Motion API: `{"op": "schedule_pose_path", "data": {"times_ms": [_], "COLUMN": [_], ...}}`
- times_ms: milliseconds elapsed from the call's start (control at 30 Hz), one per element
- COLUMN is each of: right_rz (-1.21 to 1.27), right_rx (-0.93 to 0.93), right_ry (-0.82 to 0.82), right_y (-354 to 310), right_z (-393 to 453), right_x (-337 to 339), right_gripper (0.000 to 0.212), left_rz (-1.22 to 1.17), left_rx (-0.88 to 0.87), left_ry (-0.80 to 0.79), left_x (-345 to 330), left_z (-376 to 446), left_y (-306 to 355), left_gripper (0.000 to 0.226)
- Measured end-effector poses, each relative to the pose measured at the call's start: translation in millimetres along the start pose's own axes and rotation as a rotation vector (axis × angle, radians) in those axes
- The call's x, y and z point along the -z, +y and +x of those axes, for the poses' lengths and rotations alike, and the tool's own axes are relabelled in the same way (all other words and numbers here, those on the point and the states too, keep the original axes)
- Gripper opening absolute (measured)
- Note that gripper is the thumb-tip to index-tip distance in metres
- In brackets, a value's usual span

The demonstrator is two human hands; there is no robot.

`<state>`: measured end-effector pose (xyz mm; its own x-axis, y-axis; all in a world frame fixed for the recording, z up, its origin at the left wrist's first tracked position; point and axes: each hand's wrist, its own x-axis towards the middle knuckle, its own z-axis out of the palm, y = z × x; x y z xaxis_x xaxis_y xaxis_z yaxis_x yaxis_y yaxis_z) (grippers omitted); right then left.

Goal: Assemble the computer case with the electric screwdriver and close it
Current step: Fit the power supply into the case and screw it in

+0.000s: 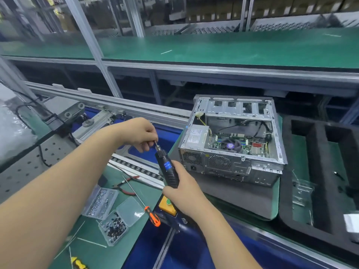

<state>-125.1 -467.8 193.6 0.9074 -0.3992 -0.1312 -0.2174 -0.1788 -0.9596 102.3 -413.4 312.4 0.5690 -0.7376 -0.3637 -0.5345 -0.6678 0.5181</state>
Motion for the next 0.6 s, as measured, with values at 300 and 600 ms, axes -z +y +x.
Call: {"op": "schedule_pose_path", "data": {"times_ms": [300, 600], "right_rz": [0.118, 0.162], "right_rx": [-0.002, -0.061], "right_ry": [-0.03, -0.136], "right_y": [11, 32], "right_z": [30, 42], "right_x": [36, 14], "right_gripper": [0.058, 0.071], "left_rz": [-0.654, -0.871], "left_rx": [0.166, 0.325], "left_ry": [0.404, 0.516], "left_x": [-58, -97], "left_z": [17, 33], "left_y": [26, 0], "left_gripper": [0.023, 0.012]}}
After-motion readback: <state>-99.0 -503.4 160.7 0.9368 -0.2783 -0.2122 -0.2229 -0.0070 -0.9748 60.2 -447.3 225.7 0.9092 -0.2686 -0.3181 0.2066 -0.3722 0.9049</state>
